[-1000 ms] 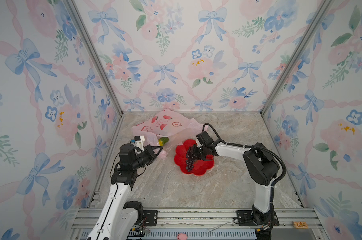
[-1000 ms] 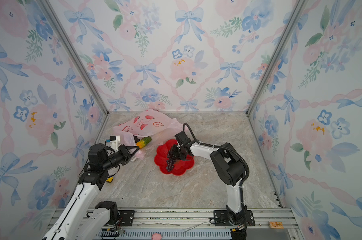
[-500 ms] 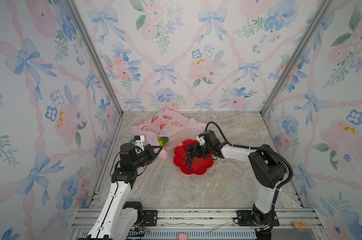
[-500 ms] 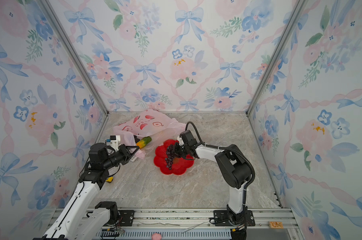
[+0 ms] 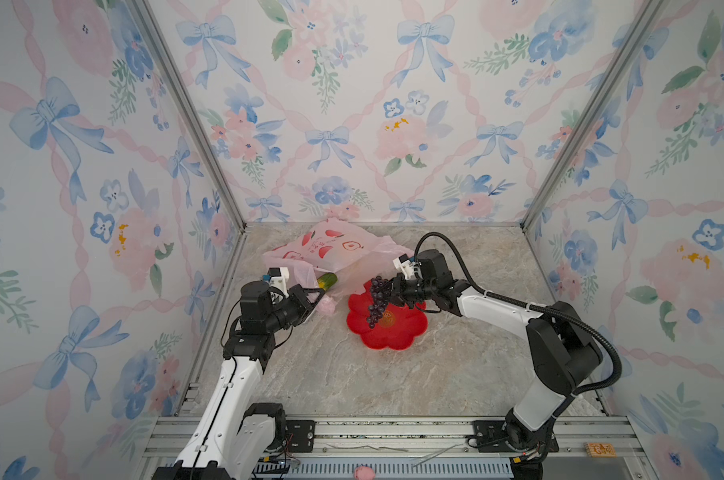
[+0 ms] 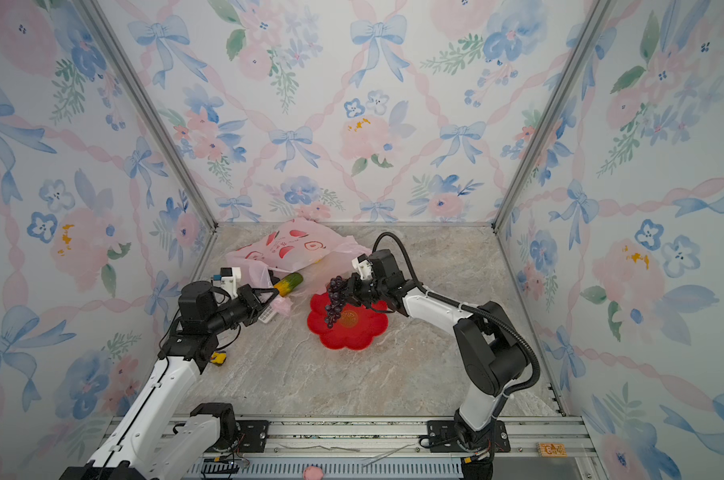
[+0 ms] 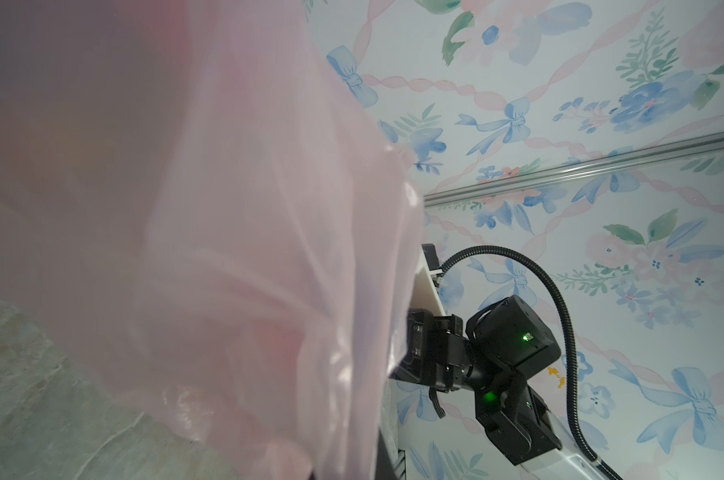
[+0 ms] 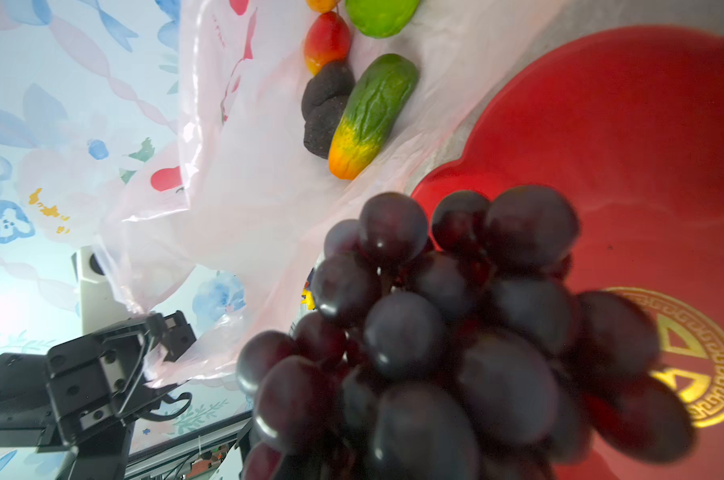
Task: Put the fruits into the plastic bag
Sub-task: 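Lift the grapes and carry them toward the pink bag mouth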
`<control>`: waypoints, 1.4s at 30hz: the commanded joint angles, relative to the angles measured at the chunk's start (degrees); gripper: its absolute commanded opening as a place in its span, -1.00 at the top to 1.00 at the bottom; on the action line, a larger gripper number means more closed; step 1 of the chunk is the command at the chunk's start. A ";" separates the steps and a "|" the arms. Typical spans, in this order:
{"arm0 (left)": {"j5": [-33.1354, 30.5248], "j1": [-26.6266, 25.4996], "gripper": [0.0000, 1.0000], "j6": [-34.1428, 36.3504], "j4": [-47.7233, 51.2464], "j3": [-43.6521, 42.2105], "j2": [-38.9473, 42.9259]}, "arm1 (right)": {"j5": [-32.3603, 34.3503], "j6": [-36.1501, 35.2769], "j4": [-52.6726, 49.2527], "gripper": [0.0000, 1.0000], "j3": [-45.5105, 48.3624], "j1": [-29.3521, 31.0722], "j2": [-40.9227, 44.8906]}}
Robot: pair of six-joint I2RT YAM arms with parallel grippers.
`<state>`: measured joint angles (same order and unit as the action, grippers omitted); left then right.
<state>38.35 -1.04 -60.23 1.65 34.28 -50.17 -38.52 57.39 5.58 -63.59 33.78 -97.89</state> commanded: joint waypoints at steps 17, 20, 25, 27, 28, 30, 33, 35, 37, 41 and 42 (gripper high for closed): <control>0.32 0.17 1.00 1.20 -0.95 2.03 -0.47 | -18.48 1.80 -8.30 0.68 -19.71 1.22 -1.27; 0.70 0.16 1.00 1.75 -0.96 2.50 -0.88 | -21.22 2.69 -7.14 0.69 -21.96 2.17 -4.84; 1.11 0.07 1.00 1.96 -0.95 2.90 -1.00 | -23.55 5.00 -3.13 0.69 -24.52 3.13 -10.40; 1.20 0.07 1.00 1.93 -0.99 3.18 -1.04 | -24.20 6.74 -0.50 0.70 -24.87 3.39 -12.43; 1.28 0.07 1.00 1.88 -0.99 3.34 -1.15 | -24.47 7.79 1.12 0.70 -24.97 3.56 -13.40; 1.49 0.07 1.00 1.96 -0.99 3.80 -1.33 | -24.82 9.90 4.20 0.70 -24.92 3.74 -15.11; 1.81 0.07 1.00 2.02 -0.97 4.72 -1.77 | -24.93 12.74 8.49 0.71 -24.48 4.16 -17.32; 2.24 0.07 1.00 2.12 -0.95 5.47 -2.02 | -25.10 13.89 9.73 0.71 -24.46 4.36 -18.74; 2.65 0.07 1.00 2.31 -0.87 5.87 -2.11 | -24.85 14.75 9.58 0.72 -24.93 4.45 -20.05; 3.96 -0.27 1.00 3.00 -0.77 5.97 -1.84 | -23.81 15.37 6.93 0.73 -27.40 4.48 -22.13; 4.32 -0.41 1.00 3.20 -0.80 5.90 -1.69 | -23.62 15.11 5.73 0.73 -28.27 4.54 -22.70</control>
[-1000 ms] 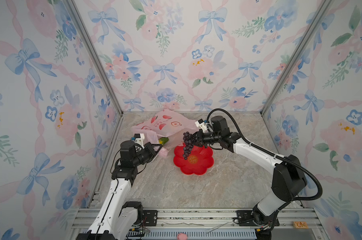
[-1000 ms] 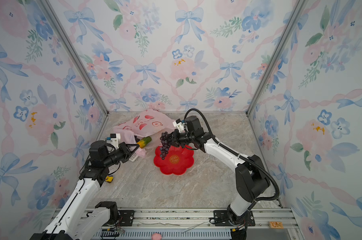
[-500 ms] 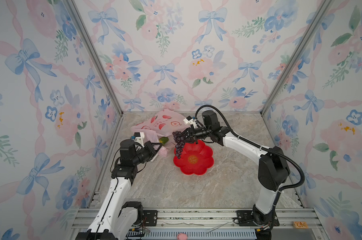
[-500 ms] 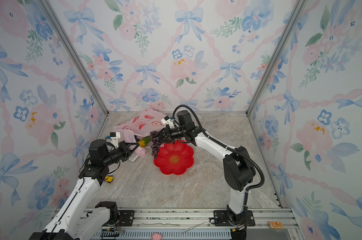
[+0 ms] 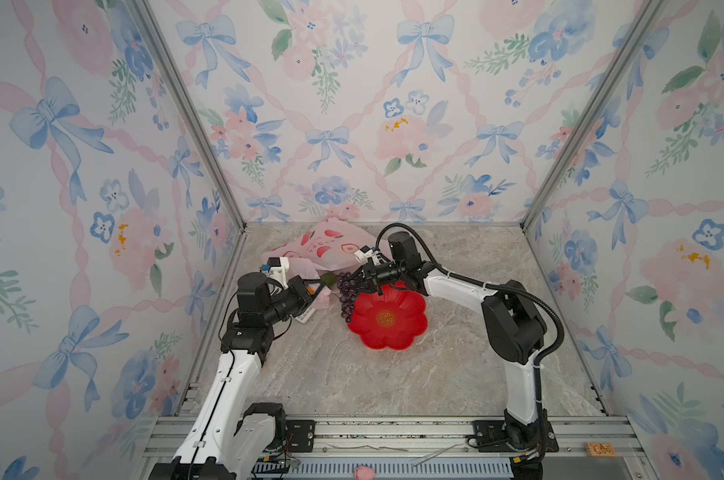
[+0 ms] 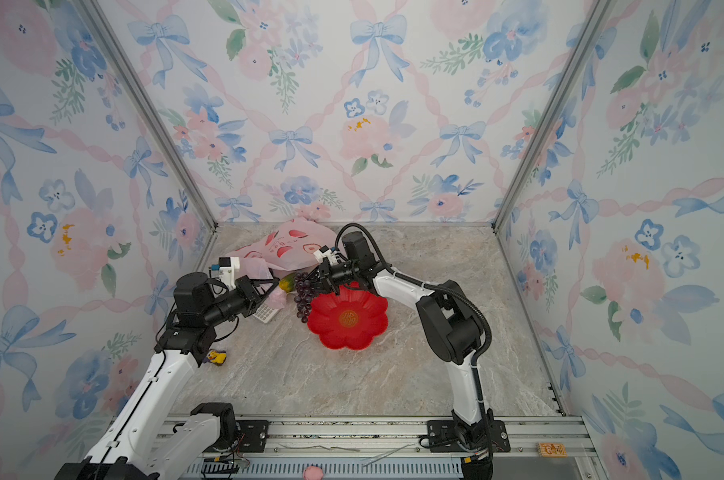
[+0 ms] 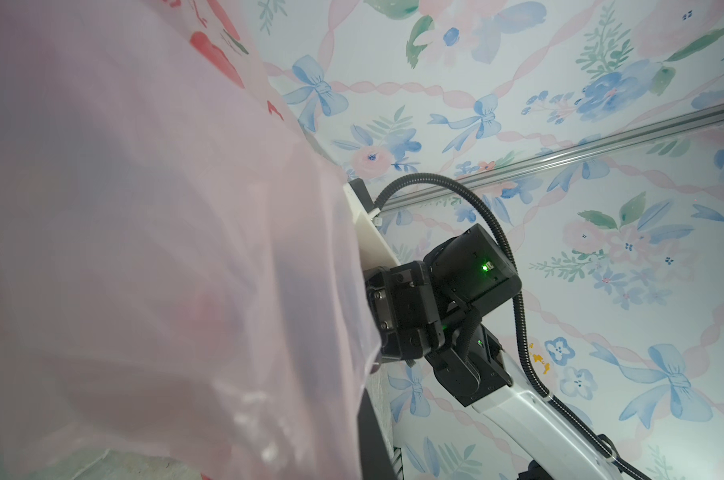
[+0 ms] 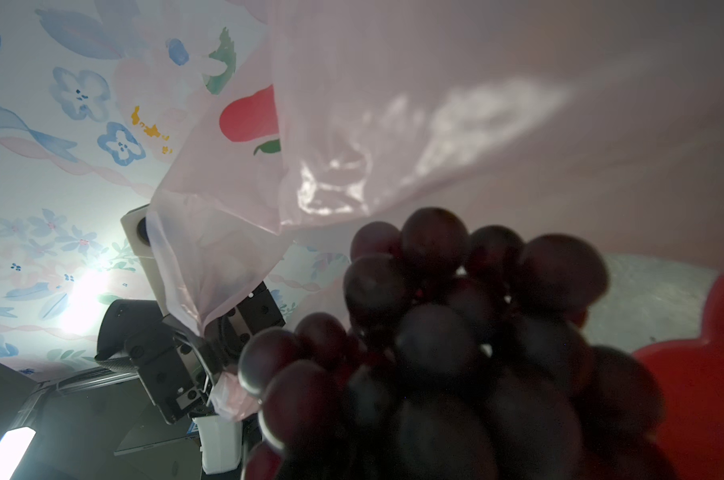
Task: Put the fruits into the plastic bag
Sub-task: 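Lift the grapes and carry them toward the pink bag mouth, then push the grapes into the bag while the left gripper lifts the bag toward them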
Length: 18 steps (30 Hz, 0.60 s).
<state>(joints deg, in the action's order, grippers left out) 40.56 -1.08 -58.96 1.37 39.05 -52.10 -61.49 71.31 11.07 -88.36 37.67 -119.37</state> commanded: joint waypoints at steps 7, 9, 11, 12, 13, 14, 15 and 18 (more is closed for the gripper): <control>4.95 -2.46 1.00 4.35 -0.49 1.47 0.33 | 3.31 -4.36 -17.15 0.73 -12.29 0.65 -4.64; 5.87 -3.24 1.00 5.02 -0.43 1.56 0.22 | 4.83 -4.09 -20.50 0.73 -14.41 0.49 -5.53; 6.89 -4.20 1.00 5.95 0.16 1.69 0.19 | 6.58 -2.87 -23.02 0.73 -16.04 0.31 -6.33; 7.14 -4.63 1.00 6.47 0.38 1.65 0.20 | 7.13 -2.04 -23.47 0.72 -16.71 0.30 -6.68; 7.50 -5.12 1.00 7.03 0.84 1.65 0.18 | 7.62 -1.24 -24.27 0.72 -17.75 0.30 -7.12; 7.68 -5.40 1.00 7.62 1.26 1.56 0.14 | 8.06 -0.81 -24.91 0.72 -18.57 0.29 -7.48; 7.74 -5.95 1.00 8.29 1.74 1.56 0.08 | 8.68 -0.33 -25.65 0.72 -19.58 0.29 -7.86; 7.78 -7.11 1.00 9.92 3.27 1.47 -0.30 | 10.40 1.84 -25.98 0.72 -22.13 0.10 -8.74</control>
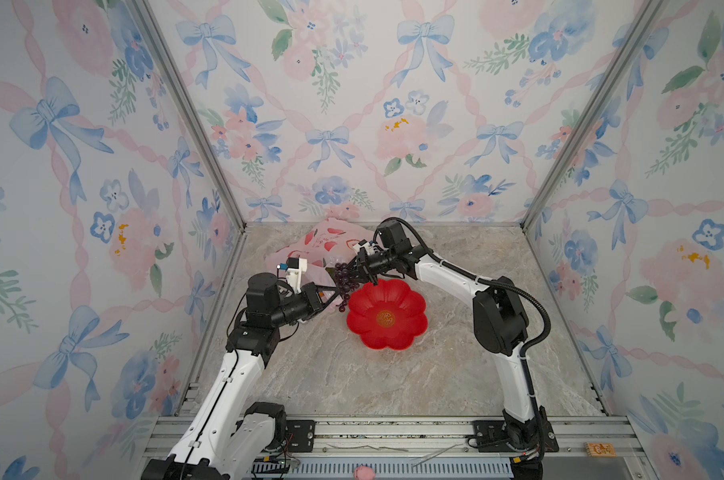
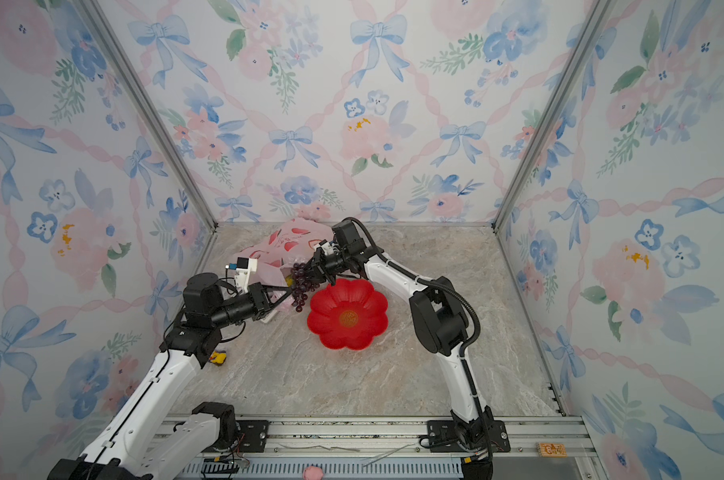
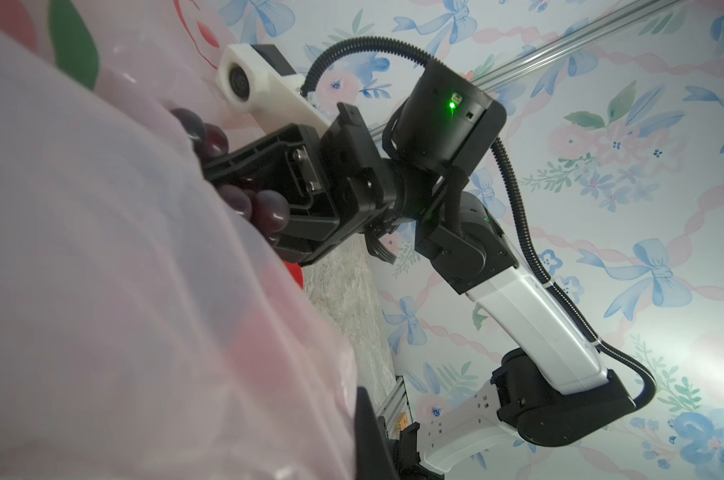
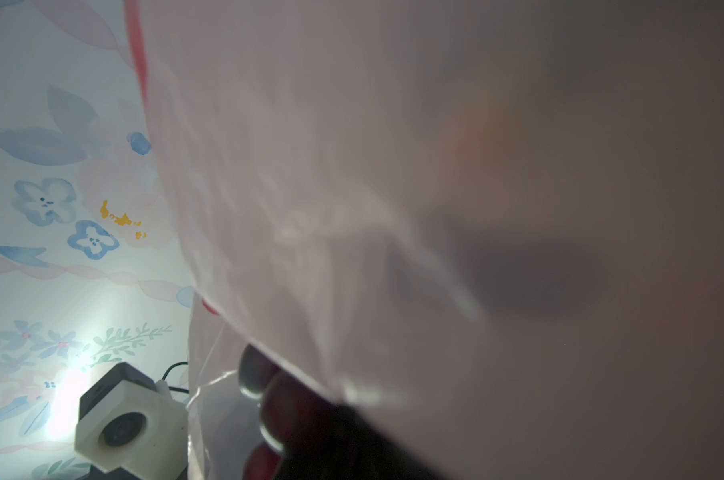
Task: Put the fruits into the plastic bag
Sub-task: 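Push the grapes into the bag while the left gripper lifts the bag toward them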
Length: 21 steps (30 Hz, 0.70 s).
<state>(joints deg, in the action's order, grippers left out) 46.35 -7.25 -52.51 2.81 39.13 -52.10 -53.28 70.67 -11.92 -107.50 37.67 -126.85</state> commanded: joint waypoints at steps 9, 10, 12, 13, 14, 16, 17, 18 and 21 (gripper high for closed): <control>1.75 -1.52 1.00 6.02 4.89 1.27 -0.12 | 6.58 12.63 5.32 0.73 -4.22 -1.20 -2.96; 1.93 -1.57 1.00 6.02 4.83 1.38 -0.28 | 7.29 12.96 5.56 0.73 -4.06 -1.35 -3.05; 2.39 -1.67 1.00 6.02 4.86 1.55 -0.40 | 10.46 13.66 6.45 0.73 -3.87 -1.48 -3.27; 2.59 -1.71 1.00 6.02 4.88 1.56 -0.46 | 11.42 14.11 7.01 0.74 -4.01 -1.46 -3.47; 2.52 -1.81 1.00 5.95 4.92 1.64 -0.55 | 12.37 14.03 6.97 0.73 -4.27 -1.57 -3.73; 2.44 -1.85 1.00 5.93 4.93 1.78 -0.69 | 14.32 13.54 6.39 0.73 -4.49 -1.59 -4.02; 2.65 -1.87 1.00 5.93 5.01 1.96 -0.87 | 15.24 13.46 6.57 0.73 -4.25 -1.56 -4.10; 2.70 -1.83 1.00 5.93 4.84 2.08 -1.02 | 16.04 13.23 6.53 0.73 -3.98 -1.64 -4.17; 3.12 -2.11 1.00 5.93 4.93 2.54 -1.63 | 18.64 13.88 7.47 0.73 -2.77 -1.66 -4.20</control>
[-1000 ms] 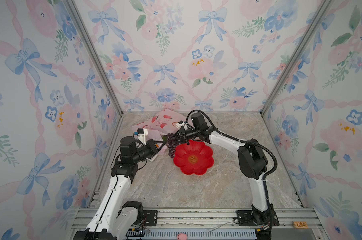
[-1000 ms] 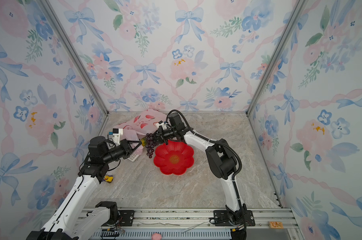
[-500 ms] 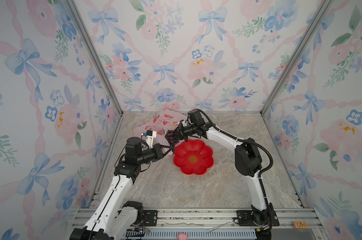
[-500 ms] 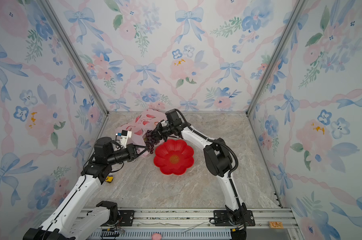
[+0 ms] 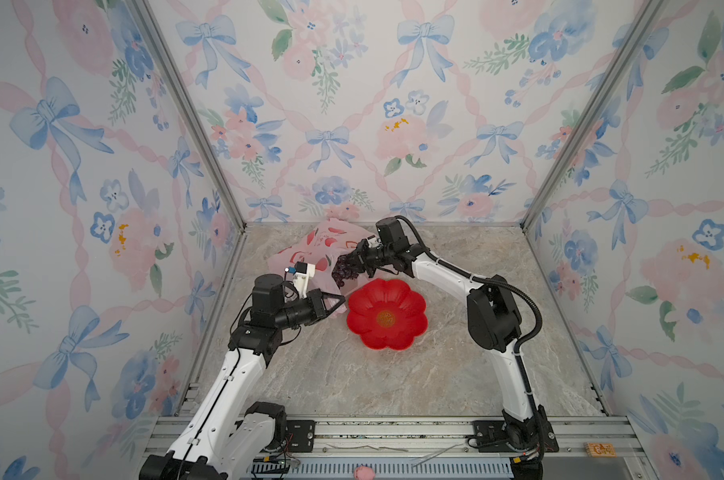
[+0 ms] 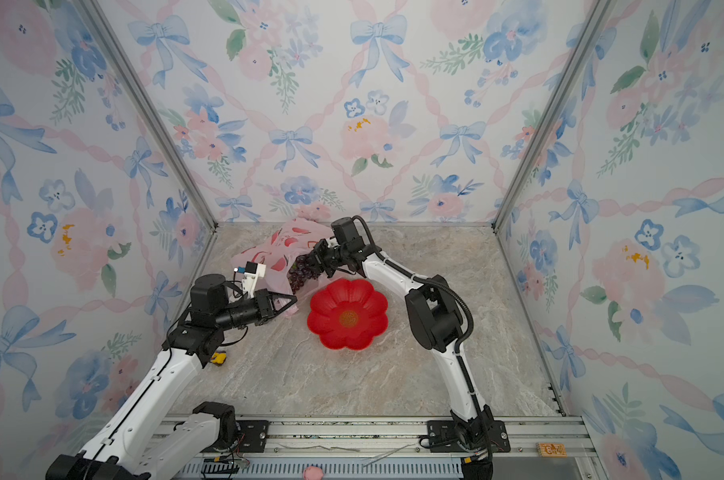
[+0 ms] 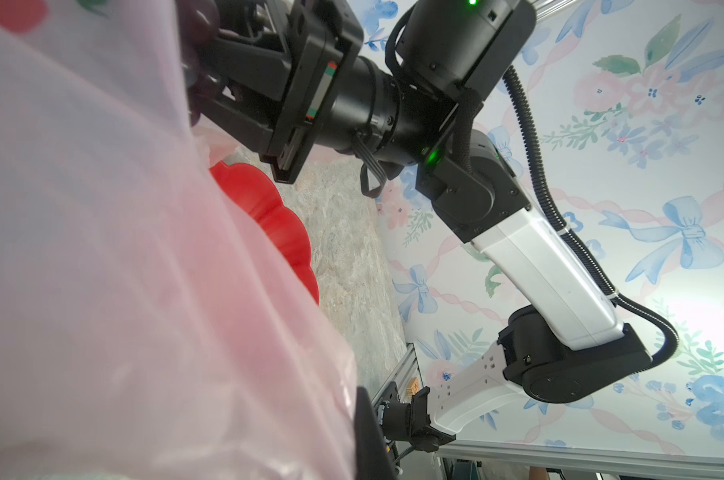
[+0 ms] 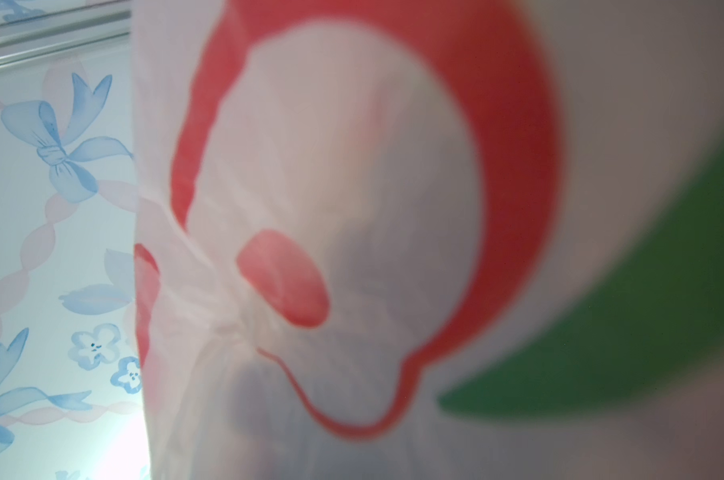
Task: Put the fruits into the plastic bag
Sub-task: 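Push the grapes into the bag while the left gripper lifts the bag toward them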
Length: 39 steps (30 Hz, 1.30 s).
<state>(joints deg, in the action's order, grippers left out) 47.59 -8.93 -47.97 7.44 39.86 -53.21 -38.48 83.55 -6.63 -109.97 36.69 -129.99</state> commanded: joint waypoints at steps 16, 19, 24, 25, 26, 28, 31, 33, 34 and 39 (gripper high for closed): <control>-3.46 0.05 1.00 0.68 0.25 10.42 -3.76 | 14.38 -8.51 2.03 0.70 3.50 2.74 -0.98; -3.98 0.48 1.00 -0.09 0.25 11.42 -4.73 | 16.46 -12.95 -0.06 0.70 3.56 3.57 -0.16; -4.64 0.54 1.00 -1.24 -0.07 11.47 -5.81 | 18.22 -19.63 -3.01 0.70 0.07 5.37 -0.80; -4.75 0.58 1.00 -1.55 0.07 11.45 -5.98 | 18.46 -20.70 -3.88 0.70 -1.05 5.86 -1.17; -5.08 0.62 1.00 -1.87 0.03 11.40 -6.10 | 18.72 -22.17 -4.88 0.70 -2.23 6.26 -1.55; -5.57 0.76 1.00 -2.48 -0.04 11.60 -6.42 | 19.22 -24.40 -6.45 0.69 -3.86 7.12 -2.21; -5.51 0.75 1.00 -2.53 -0.10 12.26 -6.90 | 19.79 -26.51 -8.15 0.69 -6.64 8.02 -3.63; -4.97 0.59 1.00 -2.33 -0.03 12.60 -7.17 | 19.55 -27.07 -9.50 0.67 -9.41 8.25 -5.39; -4.74 0.55 1.00 -2.18 -0.05 12.61 -7.17 | 19.33 -26.99 -9.92 0.67 -10.83 8.19 -6.35; -3.09 0.32 1.00 -1.85 -0.06 11.59 -6.22 | 19.64 -26.86 -11.96 0.66 -18.05 7.23 -10.85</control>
<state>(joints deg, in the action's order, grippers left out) 42.92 -8.60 -50.09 7.86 51.03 -60.27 -19.68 58.22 -15.57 -124.22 44.40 -138.04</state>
